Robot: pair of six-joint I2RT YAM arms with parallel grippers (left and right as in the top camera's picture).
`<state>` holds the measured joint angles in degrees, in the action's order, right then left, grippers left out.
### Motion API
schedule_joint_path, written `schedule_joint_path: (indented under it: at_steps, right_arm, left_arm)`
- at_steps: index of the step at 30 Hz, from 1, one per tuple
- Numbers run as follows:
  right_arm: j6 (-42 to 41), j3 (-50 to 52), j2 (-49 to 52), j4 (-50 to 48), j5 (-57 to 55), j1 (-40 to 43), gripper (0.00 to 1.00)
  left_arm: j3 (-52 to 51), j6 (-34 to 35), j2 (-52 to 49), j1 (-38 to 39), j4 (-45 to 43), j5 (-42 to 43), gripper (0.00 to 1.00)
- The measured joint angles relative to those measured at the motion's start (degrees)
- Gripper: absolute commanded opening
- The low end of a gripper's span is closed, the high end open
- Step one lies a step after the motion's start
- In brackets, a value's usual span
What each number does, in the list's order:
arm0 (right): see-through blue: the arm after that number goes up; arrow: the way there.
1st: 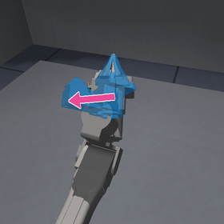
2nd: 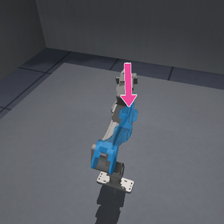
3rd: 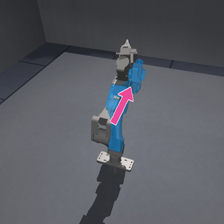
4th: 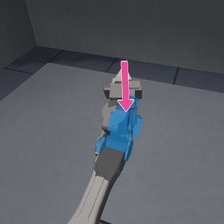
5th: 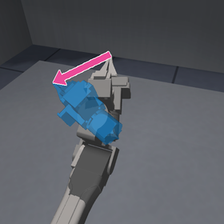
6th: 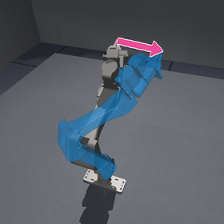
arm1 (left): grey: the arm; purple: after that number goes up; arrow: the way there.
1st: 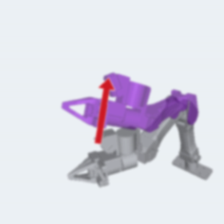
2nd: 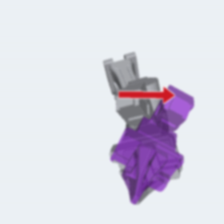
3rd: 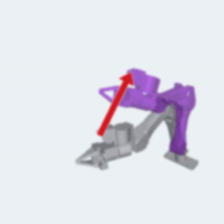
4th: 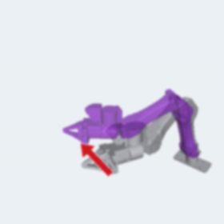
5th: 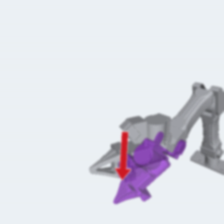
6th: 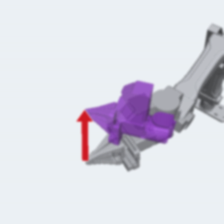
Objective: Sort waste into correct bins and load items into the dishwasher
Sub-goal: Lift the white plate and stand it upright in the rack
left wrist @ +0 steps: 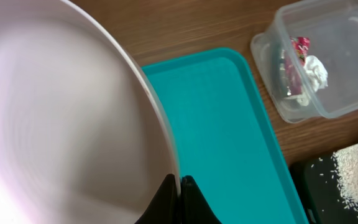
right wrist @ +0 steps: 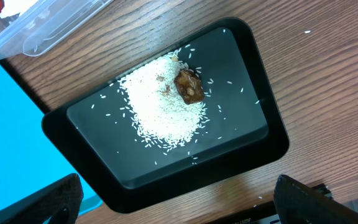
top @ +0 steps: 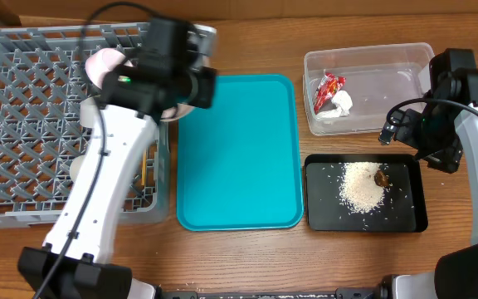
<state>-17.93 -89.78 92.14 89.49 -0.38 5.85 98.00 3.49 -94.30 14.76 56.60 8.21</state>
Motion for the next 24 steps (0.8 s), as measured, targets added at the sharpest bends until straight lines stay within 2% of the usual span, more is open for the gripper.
schedule_joint_path:
  at_steps: [10,17,18,19,20,22,24]
  right_arm:
    - [0.0,0.0,0.0,0.0,0.0,0.0,1.00]
    - [0.0,0.0,0.0,0.0,0.0,0.0,1.00]
    - [0.0,0.0,0.0,0.0,0.0,0.0,1.00]
    - [0.0,0.0,0.0,0.0,0.0,0.0,1.00]
    - [0.0,0.0,0.0,0.0,0.0,0.0,1.00]
    - [0.0,0.0,0.0,0.0,0.0,0.0,1.00]
    - [0.0,0.0,0.0,0.0,0.0,0.0,1.00]
  left_arm:
    - [0.0,-2.6,-5.0,-15.4,2.2,24.8,0.04]
    - [0.0,-5.0,-11.2,-21.4,4.9,33.4,0.04]
    - [0.0,-5.2,-11.8,-22.1,5.3,34.8,0.07]
    - [0.0,-5.2,-12.2,-22.9,5.7,36.0,0.27]
    - [0.0,-5.5,-12.2,-23.7,6.4,36.7,0.54]
    - [0.0,-5.6,-12.3,-25.0,7.6,37.0,0.66]
    - [0.0,-5.5,-12.5,-26.2,8.6,37.5,0.82]
